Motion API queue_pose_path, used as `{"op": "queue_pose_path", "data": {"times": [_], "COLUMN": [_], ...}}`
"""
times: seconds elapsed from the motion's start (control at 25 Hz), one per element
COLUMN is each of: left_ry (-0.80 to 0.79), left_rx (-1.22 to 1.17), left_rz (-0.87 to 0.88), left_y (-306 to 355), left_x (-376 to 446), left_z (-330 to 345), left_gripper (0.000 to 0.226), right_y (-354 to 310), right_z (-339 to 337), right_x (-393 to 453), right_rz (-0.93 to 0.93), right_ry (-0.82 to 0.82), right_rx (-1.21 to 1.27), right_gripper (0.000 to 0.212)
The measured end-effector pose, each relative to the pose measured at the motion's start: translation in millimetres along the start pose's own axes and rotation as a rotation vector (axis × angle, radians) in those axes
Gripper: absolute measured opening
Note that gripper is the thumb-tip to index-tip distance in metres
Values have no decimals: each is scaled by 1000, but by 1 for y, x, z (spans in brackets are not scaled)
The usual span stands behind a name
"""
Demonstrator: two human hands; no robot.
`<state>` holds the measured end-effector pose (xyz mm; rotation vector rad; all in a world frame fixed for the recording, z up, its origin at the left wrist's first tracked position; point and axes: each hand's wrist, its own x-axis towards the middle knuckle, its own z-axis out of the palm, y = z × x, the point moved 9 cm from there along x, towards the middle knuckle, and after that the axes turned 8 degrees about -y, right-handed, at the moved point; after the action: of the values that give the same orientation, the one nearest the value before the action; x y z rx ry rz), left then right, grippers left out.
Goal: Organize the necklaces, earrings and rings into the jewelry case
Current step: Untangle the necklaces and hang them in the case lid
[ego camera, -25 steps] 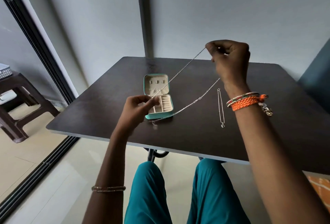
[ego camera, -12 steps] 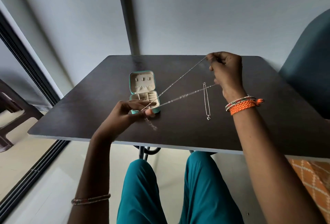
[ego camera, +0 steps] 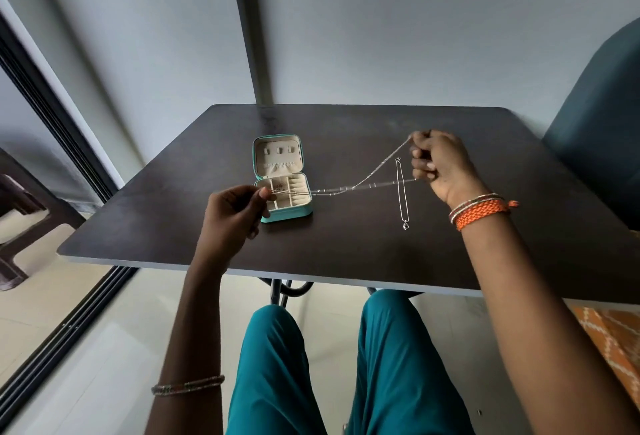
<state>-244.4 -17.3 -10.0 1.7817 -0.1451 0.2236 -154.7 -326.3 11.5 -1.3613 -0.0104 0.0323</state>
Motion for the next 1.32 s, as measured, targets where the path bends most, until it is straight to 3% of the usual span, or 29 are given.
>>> {"op": "queue_pose_path", "data": {"times": [0.16, 0.32, 0.44, 0.56, 0.68, 0.84, 1.0, 1.12, 1.2, 1.32], "left_ry": [102, 205, 280, 266, 257, 242, 123, 105, 142, 181], "left_rx": [212, 331, 35, -186, -172, -226, -375, -343, -277, -309], "left_rz": [31, -8, -88, -201, -234, -282, -291, -264, -229, -176], "left_y": [6, 5, -8, -19, -22, -24, -22, -15, -12, -10], "left_x": [11, 8, 7, 6, 3, 2, 0, 2, 2, -1], "left_z": [-12, -12, -2, 3, -5, -6, 11, 11, 5, -4], "left_gripper": [13, 21, 27, 32, 32, 25, 27, 24, 23, 15], "right_y": [-33, -61, -49, -36, -31, -39, -42, -45, -48, -57], "right_z": [22, 48, 74, 78, 78, 79, 69, 80, 86, 92], "right_x": [-8, -21, -30, -30, -30, -25, -12, -15, -16, -17], "right_rz": [-307, -475, -380, -280, -265, -302, -209, -117, -123, -279], "right_ry": [-78, -192, -411, -532, -609, -597, -488, -568, -539, -395], "right_rx": [-668, -1026, -1289, -1402, -1336, -854, -377, -43, -94, -420], "right_gripper": [24, 11, 12, 7, 4, 16, 21, 20, 20, 19]}}
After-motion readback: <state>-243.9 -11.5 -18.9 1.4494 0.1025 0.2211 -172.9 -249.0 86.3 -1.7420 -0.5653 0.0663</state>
